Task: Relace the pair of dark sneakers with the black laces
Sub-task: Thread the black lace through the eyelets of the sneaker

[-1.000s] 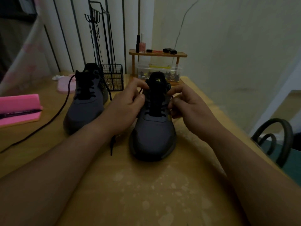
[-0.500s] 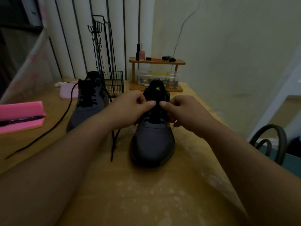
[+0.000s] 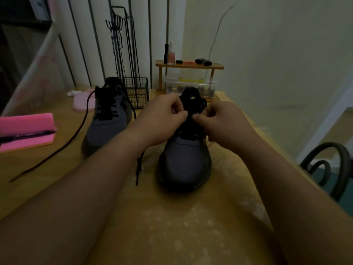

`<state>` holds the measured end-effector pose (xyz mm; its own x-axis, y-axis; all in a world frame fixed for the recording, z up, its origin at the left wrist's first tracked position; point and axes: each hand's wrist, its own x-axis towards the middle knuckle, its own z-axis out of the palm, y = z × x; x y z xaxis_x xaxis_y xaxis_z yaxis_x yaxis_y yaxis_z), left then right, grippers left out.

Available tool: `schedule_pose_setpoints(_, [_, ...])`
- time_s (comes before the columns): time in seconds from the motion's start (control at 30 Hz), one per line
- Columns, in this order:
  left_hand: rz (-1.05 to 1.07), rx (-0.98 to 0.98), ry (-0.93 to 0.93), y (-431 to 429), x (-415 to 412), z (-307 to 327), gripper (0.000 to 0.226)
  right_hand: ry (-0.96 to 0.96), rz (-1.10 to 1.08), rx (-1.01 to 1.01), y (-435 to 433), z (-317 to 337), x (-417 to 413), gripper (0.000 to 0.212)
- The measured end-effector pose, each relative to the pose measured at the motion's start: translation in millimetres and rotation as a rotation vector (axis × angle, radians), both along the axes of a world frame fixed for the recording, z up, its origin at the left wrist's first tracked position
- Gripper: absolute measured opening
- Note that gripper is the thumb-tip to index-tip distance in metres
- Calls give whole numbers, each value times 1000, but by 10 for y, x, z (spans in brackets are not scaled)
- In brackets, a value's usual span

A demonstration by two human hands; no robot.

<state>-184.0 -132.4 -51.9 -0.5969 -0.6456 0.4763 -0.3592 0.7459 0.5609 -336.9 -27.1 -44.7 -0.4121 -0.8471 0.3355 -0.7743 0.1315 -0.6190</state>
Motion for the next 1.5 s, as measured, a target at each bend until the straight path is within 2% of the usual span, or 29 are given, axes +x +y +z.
schedule_pose_setpoints(0.1, [-59, 49, 6, -25, 11, 13, 11, 195, -85, -7, -45, 15, 47, 26])
schedule_pose_setpoints(0.17, [-89, 110, 18, -40, 37, 11, 11, 179, -68, -19, -56, 6, 32, 23])
schedule_pose_setpoints(0.23, [-107, 146, 27, -42, 54, -1, 11, -70, 6, -61, -48, -10, -23, 20])
schedule_pose_setpoints(0.33, [-114, 166, 45, -34, 48, -16, 11, -594, 135, -38, 6, -11, -71, 10])
schedule_pose_setpoints(0.37, [-114, 180, 47, -39, 49, -20, 11, -674, 159, -24, 8, -18, -86, 7])
schedule_pose_setpoints(0.6, [-157, 330, 66, -67, 89, -61, 18, -845, 220, -21, 1, -95, -158, 15])
schedule_pose_setpoints(0.67, [-170, 347, 76, -76, 95, -77, 18, -790, 223, -45, 7, -98, -152, 16])
schedule_pose_setpoints(0.83, [-227, 389, 77, -93, 156, -71, 10, -481, 216, -68, 66, -101, -134, 15])
schedule_pose_setpoints(1.0, [-223, 374, 131, -129, 132, -112, 6, -604, 255, -82, 80, -127, -124, 8])
schedule_pose_setpoints(1.23, [-194, 277, 133, -147, 88, -167, 8, -453, 167, -88, 22, -198, -111, 26])
schedule_pose_setpoints(1.37, [-214, 292, 135, -141, 102, -169, 6, -431, 189, -110, 34, -212, -118, 24])
schedule_pose_setpoints(1.5, [-259, 389, 146, -148, 141, -171, 10, -467, 275, -94, 105, -171, -155, 10])
